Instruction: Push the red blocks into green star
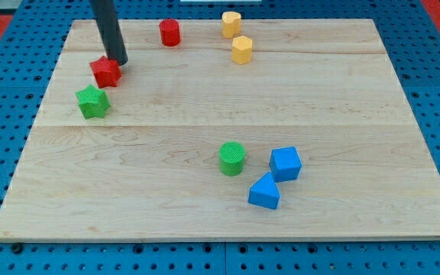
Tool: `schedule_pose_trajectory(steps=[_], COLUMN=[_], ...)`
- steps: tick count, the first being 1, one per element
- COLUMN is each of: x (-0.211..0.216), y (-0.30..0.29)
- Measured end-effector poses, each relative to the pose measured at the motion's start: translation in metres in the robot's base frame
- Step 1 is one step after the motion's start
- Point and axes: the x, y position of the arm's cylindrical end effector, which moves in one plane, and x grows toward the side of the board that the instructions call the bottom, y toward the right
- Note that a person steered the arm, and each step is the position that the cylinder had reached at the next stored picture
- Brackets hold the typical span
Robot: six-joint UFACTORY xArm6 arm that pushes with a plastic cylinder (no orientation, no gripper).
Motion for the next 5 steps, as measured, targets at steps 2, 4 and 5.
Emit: schedule_pose_trajectory(steps=[2, 4, 5], x=[0.016, -0.058, -0.076], y=[0.067, 0.122, 0.147])
